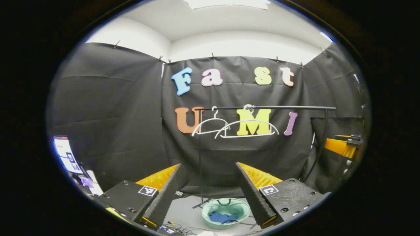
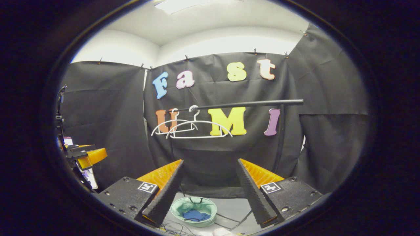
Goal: Grasp the clothes on the hanger with both hands and then place them into the laundry hamper below.
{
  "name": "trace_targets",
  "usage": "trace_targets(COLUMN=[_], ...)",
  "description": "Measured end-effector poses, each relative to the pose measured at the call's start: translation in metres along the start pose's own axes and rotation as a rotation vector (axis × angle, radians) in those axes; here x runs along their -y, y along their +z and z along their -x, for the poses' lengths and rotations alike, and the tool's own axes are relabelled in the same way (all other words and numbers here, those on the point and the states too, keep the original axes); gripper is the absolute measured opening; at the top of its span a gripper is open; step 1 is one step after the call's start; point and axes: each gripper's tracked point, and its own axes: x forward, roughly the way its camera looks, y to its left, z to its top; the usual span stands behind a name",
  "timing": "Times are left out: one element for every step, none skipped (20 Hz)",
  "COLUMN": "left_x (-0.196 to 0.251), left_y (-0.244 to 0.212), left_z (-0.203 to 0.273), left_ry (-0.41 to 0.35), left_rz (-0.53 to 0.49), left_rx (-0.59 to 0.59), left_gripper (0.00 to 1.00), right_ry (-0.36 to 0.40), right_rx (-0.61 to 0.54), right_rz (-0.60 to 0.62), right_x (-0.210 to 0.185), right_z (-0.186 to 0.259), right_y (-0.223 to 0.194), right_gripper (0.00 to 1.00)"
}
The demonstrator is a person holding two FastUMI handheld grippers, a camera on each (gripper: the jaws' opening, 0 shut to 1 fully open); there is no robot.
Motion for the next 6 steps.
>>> trace_targets(left_x=[0.008,0.011,0.016,0.021,0.025,0.029], left_y=[-0.001,-0.001,-0.002,-0.001,-0.003,-0.007], left_z=[0.017,0.029,0.043,0.054,0.065,0.076], left_ry=[0.017,0.04,0.058,0.073,0.085,0.088], left_rz=[0.0,-0.006,-0.015,-0.024,-0.034,-0.033], left_rx=[-0.003,0.005,0.009,0.018,0.024,0.025], left_gripper=[0.95,0.94,0.92,0.92,0.92,0.92], right_ry=[0.013,0.028,0.041,0.049,0.048,0.038], right_rx=[0.004,0.015,0.02,0.025,0.03,0.036], right_rz=[0.007,0.005,0.0,-0.009,-0.02,-0.029], right_x=[0.006,0.012,0.017,0.023,0.028,0.034], right_z=[0.01,0.017,0.026,0.034,0.042,0.05], right_y=[0.001,0.003,0.003,0.002,0.002,0.001], right_gripper=[1.0,1.0,1.0,1.0,1.0,1.0])
